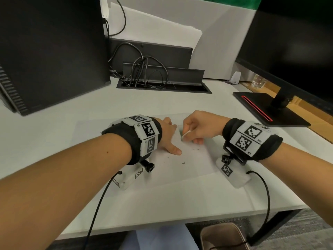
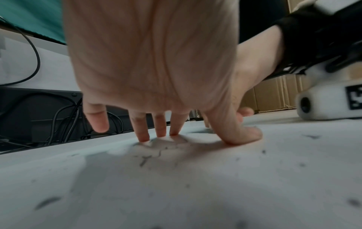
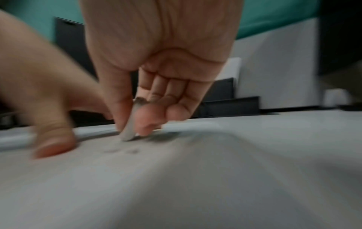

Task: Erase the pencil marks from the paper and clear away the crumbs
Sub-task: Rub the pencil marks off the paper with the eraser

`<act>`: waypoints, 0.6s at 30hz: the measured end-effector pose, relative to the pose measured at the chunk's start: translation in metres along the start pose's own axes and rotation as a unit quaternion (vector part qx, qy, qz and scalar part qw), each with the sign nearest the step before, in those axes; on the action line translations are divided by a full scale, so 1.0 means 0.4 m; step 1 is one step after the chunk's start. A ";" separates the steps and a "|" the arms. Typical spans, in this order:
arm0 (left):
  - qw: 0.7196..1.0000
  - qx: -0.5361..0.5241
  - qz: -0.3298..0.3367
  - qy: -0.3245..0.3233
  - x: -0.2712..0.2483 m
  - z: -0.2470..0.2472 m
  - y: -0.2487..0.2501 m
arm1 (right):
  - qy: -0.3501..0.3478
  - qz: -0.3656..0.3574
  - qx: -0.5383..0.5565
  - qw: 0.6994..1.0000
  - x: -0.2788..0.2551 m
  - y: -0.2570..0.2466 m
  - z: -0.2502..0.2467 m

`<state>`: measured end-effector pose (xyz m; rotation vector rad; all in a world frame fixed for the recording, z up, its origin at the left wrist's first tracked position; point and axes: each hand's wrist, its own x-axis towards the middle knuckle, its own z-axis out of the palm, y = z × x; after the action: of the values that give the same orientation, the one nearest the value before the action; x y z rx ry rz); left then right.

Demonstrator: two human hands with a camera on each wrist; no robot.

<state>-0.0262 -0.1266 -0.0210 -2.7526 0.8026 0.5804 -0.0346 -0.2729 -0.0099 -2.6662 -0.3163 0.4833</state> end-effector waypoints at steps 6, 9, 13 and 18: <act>1.000 0.000 -0.002 0.001 -0.004 -0.001 0.001 | -0.016 0.011 0.007 1.000 -0.013 0.011 -0.007; 1.000 -0.011 0.001 -0.003 -0.005 -0.003 -0.001 | 0.010 0.026 0.007 1.000 -0.015 0.022 -0.016; 1.000 -0.010 0.002 -0.007 -0.003 -0.002 -0.002 | -0.007 0.026 0.011 1.000 -0.017 0.021 -0.009; 1.000 -0.004 0.011 -0.006 -0.008 -0.004 0.000 | 0.056 0.063 -0.038 0.996 -0.006 0.053 -0.030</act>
<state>-0.0280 -0.1257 -0.0181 -2.7487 0.8305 0.6054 -0.0292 -0.2965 -0.0082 -2.7863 -0.1354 0.3648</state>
